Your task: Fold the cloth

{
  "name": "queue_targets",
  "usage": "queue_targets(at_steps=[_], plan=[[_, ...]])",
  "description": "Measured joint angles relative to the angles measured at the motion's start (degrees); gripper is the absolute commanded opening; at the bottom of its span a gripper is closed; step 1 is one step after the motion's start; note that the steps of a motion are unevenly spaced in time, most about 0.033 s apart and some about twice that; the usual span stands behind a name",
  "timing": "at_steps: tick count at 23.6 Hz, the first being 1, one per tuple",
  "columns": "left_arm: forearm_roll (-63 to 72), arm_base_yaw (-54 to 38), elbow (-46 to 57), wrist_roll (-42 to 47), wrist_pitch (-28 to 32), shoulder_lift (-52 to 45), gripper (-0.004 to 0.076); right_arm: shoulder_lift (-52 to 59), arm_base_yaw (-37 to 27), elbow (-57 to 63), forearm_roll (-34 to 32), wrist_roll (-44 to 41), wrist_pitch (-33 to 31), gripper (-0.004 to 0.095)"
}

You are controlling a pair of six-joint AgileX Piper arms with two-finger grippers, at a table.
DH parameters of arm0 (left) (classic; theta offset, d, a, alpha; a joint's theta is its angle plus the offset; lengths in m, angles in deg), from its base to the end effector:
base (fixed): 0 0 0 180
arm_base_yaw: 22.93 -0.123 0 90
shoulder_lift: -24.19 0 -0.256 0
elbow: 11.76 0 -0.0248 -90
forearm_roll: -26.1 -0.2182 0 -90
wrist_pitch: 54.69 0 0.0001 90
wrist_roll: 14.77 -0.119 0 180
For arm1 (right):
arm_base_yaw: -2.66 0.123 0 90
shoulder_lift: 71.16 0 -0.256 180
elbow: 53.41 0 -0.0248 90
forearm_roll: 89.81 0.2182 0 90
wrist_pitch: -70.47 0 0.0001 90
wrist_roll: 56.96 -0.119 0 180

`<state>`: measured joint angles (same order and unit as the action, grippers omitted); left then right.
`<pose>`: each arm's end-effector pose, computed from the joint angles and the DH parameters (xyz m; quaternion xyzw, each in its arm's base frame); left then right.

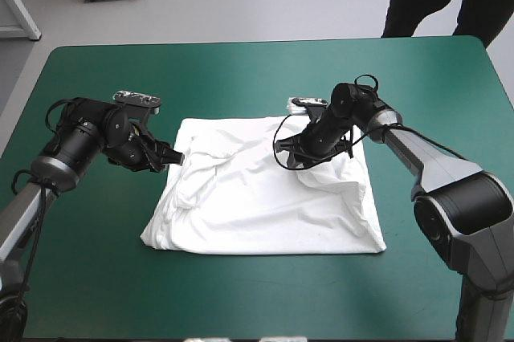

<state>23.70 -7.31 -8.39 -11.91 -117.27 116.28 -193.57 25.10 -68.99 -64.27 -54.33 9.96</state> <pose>0.2644 -0.0693 0.2724 0.1150 0.9747 -0.0108 0.1912 0.3362 0.1872 0.1932 -0.1255 0.9651 0.2187 0.0710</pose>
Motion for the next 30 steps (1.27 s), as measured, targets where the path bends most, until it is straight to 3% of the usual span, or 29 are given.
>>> queue_targets(at_steps=[6, 10, 15, 19, 24, 30], plan=[[-0.83, 0.0, 0.0, 0.0, -0.05, 0.0, 0.0433, 4.13, 0.19, -4.41, -3.67, -0.4, -3.47, 0.0463], [-0.83, 0.0, 0.0, 0.21, -1.16, 0.0, 0.0433, 11.01, 0.19, -4.65, -13.13, -3.65, -9.47, 0.0459], [-0.33, 0.0, 0.12, 1.95, -3.92, -0.27, 0.0433, 18.42, 0.19, -4.18, -17.92, -6.23, -10.22, 0.0459], [0.92, 0.0, 3.46, 3.7, -4.3, -4.87, 0.0433, 27.63, 0.19, 5.6, -21.34, -9.42, -10.35, 0.0459], [2.41, 0.0, 16.85, 6.21, -2.76, -12.09, 0.0433, 38.82, 0.19, 23.08, -24.96, -15.78, -10.59, 0.0459], [7.42, 0.0, 24.9, 6.47, 3.91, -13.07, 0.0419, 43.32, 0.19, 27.28, -24.96, -17.66, -10.71, 0.0459]])
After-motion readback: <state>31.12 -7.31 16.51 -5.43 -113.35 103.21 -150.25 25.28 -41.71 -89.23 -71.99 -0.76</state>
